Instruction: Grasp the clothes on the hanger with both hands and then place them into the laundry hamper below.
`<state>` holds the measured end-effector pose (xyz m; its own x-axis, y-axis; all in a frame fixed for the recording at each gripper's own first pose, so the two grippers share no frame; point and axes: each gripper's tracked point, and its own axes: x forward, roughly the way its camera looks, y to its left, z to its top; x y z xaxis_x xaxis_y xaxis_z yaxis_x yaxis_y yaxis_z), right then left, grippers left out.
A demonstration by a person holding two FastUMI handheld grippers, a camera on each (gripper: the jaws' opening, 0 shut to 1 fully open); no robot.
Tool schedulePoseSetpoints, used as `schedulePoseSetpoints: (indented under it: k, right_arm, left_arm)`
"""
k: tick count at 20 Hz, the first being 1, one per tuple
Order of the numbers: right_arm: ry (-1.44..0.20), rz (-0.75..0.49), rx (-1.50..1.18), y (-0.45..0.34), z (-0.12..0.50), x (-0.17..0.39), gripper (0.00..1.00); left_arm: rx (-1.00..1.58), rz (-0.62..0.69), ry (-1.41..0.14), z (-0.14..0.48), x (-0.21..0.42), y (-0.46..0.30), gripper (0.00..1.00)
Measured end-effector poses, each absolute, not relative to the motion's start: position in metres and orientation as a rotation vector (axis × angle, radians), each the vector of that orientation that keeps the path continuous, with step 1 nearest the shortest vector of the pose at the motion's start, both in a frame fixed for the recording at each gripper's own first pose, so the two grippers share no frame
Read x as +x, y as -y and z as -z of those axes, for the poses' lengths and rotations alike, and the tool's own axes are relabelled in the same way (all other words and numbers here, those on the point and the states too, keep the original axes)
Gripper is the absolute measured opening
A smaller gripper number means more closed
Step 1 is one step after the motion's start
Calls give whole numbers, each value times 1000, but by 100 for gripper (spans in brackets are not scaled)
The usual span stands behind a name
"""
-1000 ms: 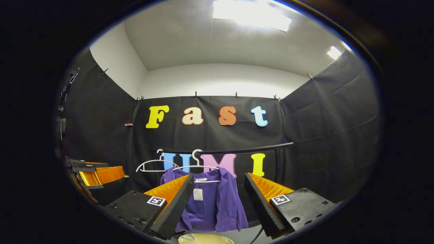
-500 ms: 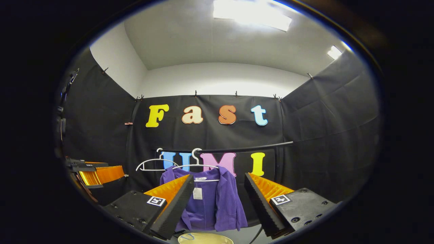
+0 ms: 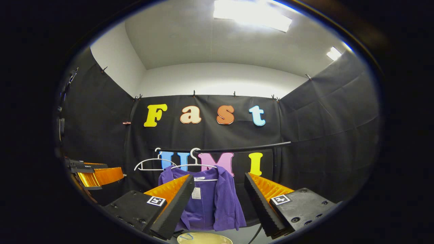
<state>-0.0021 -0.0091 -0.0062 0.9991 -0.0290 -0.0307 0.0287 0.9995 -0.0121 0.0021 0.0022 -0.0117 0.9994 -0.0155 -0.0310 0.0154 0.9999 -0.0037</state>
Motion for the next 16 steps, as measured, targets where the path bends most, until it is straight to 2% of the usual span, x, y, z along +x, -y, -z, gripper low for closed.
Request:
schedulePoseSetpoints:
  k: [16]
  right_arm:
    - [-57,117,-27,-27,16,-25,96]
  left_arm:
    - [-26,84,-70,2,-10,-7,92]
